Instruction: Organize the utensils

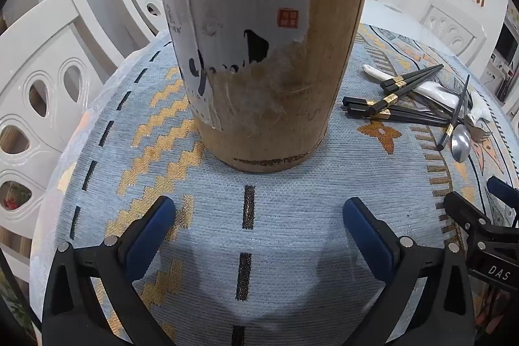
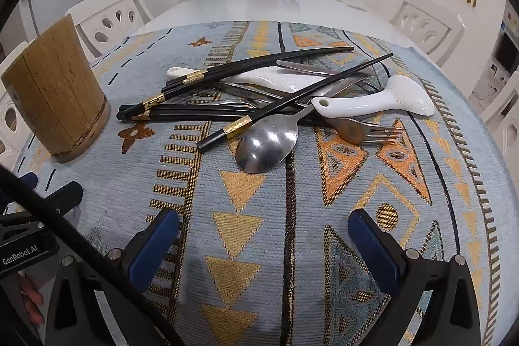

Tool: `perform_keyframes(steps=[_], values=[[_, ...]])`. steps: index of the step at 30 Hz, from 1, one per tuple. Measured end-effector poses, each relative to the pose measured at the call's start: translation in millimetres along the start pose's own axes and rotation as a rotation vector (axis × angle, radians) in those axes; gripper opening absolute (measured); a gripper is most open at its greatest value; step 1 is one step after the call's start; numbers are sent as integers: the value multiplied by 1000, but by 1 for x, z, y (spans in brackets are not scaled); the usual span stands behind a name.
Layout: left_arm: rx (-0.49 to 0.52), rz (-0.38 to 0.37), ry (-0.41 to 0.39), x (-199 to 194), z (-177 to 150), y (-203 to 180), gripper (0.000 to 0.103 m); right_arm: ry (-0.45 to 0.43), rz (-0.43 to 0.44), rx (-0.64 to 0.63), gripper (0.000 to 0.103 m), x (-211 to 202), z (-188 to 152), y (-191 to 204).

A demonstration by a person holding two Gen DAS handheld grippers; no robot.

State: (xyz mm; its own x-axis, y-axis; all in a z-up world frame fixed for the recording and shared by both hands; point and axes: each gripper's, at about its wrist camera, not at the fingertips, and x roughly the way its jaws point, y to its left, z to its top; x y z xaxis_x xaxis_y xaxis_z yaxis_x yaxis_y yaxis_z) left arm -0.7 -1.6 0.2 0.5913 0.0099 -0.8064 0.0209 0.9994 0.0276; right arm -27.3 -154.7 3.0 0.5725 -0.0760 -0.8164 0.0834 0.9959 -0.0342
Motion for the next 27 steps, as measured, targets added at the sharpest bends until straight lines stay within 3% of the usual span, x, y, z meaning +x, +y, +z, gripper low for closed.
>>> perform_keyframes(steps=[27], values=[[-12,-17,7,1,1,2,103,-2,-6,-4,103,0,0,1]])
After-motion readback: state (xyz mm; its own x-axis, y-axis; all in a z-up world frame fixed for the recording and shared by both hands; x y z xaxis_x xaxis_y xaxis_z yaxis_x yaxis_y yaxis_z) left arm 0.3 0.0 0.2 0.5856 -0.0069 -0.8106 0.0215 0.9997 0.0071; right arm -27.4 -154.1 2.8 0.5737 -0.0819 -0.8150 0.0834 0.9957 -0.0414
